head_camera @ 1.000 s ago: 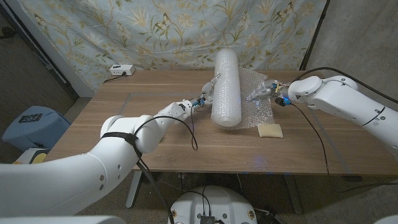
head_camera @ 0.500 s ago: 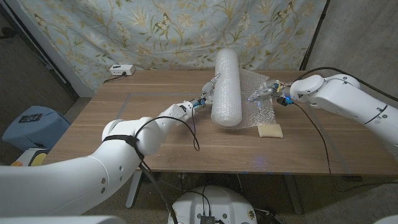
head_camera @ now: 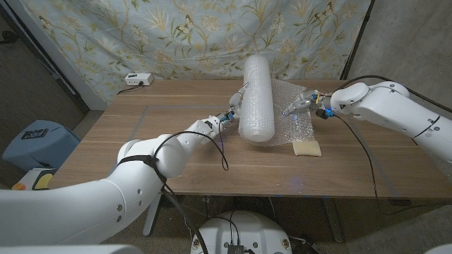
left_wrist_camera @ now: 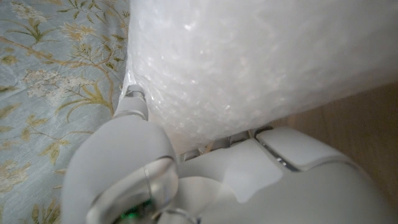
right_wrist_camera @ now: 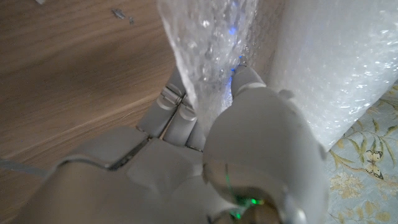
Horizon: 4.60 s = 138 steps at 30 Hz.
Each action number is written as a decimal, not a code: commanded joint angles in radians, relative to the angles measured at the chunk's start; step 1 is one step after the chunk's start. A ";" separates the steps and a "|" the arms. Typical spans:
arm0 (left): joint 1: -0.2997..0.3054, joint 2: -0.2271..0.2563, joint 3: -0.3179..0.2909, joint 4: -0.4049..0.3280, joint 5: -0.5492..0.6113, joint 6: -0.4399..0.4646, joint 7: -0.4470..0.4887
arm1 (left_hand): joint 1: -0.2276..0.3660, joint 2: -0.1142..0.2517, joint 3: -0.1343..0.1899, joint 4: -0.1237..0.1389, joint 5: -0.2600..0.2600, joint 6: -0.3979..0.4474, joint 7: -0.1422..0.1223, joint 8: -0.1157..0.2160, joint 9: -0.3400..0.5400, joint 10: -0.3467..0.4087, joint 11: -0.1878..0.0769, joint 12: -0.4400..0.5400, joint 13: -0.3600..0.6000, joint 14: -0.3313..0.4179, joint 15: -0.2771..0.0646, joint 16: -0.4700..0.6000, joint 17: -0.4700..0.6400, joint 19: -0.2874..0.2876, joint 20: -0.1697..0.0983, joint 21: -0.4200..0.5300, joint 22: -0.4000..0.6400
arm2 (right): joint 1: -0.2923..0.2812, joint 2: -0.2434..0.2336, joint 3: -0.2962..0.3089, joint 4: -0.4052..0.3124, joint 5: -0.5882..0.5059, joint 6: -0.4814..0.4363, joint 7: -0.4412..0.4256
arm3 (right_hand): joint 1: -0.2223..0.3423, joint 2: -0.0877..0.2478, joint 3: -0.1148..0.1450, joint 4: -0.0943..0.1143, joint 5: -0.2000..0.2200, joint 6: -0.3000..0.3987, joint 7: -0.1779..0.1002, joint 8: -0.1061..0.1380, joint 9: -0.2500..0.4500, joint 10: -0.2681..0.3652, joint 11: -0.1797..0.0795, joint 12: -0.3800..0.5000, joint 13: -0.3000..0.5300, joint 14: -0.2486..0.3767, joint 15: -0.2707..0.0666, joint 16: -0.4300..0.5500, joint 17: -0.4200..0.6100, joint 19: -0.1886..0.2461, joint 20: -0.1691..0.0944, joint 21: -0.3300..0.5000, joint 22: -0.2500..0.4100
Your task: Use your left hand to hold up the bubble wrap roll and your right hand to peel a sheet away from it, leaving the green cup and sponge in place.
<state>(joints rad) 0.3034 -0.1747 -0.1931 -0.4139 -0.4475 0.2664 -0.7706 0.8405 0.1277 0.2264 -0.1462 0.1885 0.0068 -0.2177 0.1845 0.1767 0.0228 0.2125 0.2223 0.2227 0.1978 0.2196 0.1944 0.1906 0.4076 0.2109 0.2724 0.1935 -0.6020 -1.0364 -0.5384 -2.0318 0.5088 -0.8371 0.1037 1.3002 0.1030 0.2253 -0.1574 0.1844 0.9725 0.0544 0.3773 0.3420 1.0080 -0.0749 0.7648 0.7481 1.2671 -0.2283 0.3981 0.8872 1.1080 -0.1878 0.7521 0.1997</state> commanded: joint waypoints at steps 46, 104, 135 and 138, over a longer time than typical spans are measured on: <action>0.023 -0.072 -0.205 -0.001 0.038 0.047 -0.049 | -0.032 0.000 0.011 0.000 -0.003 -0.049 -0.002 0.001 0.002 -0.001 0.004 0.005 0.003 0.015 0.006 -0.004 0.000 0.048 0.002 -0.029 0.003 | 0.063 -0.022 -0.016 0.063 -0.022 -0.033 0.074 | -0.004 0.006 0.017 0.003 -0.004 0.010 0.006 -0.010 0.013 0.003 0.005 -0.011 0.012 0.020 -0.004 -0.036 0.020 -0.025 -0.003 0.063 -0.005; -0.009 -0.204 -0.555 -0.006 0.259 0.044 0.043 | -0.136 -0.012 -0.008 0.004 -0.005 -0.121 -0.002 0.000 0.002 0.049 0.005 0.001 0.000 0.073 0.004 -0.005 -0.001 0.103 0.002 -0.043 0.002 | 0.078 -0.046 -0.011 0.063 -0.019 -0.086 0.075 | -0.006 0.003 0.027 0.002 -0.005 0.017 0.009 -0.027 0.021 0.009 0.007 -0.027 0.026 0.038 -0.004 -0.068 0.036 -0.044 -0.005 0.121 -0.012; -0.018 -0.218 -0.620 -0.006 0.289 0.034 0.056 | -0.151 -0.006 0.001 0.002 -0.007 -0.144 -0.002 0.001 0.002 0.019 0.004 -0.001 -0.001 0.052 0.005 -0.007 -0.002 0.093 0.002 -0.047 0.001 | 0.080 -0.068 0.003 0.066 -0.013 -0.112 0.069 | -0.007 0.001 0.033 0.002 -0.006 0.018 0.012 -0.035 0.029 0.013 0.007 -0.037 0.031 0.047 -0.004 -0.080 0.045 -0.050 -0.006 0.148 -0.015; -0.020 -0.223 -0.632 -0.006 0.292 0.032 0.064 | -0.152 -0.007 0.000 0.003 -0.007 -0.143 -0.002 0.002 0.002 0.018 0.004 -0.001 -0.001 0.051 0.005 -0.007 -0.002 0.093 0.003 -0.047 0.001 | 0.087 -0.069 -0.001 0.069 -0.016 -0.117 0.075 | -0.008 0.002 0.033 0.002 -0.006 0.019 0.012 -0.036 0.028 0.017 0.008 -0.037 0.029 0.046 -0.004 -0.083 0.044 -0.051 -0.006 0.151 -0.016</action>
<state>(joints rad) 0.2889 -0.3879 -0.7961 -0.4204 -0.1697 0.3071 -0.7238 0.6959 0.1168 0.2246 -0.1420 0.1848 -0.1291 -0.2144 0.1845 0.1769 0.0477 0.2161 0.2218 0.2182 0.2495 0.2251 0.1859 0.1863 0.5056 0.2127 0.2284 0.1926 -0.5296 -1.0987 -0.5353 -1.9684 0.4979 -0.9417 0.1711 1.3001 0.1028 0.2515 -0.1558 0.1805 0.9844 0.0663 0.3427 0.3692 1.0159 -0.0646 0.7262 0.7765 1.3081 -0.2297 0.3207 0.9288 1.0617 -0.1805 0.8952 0.1811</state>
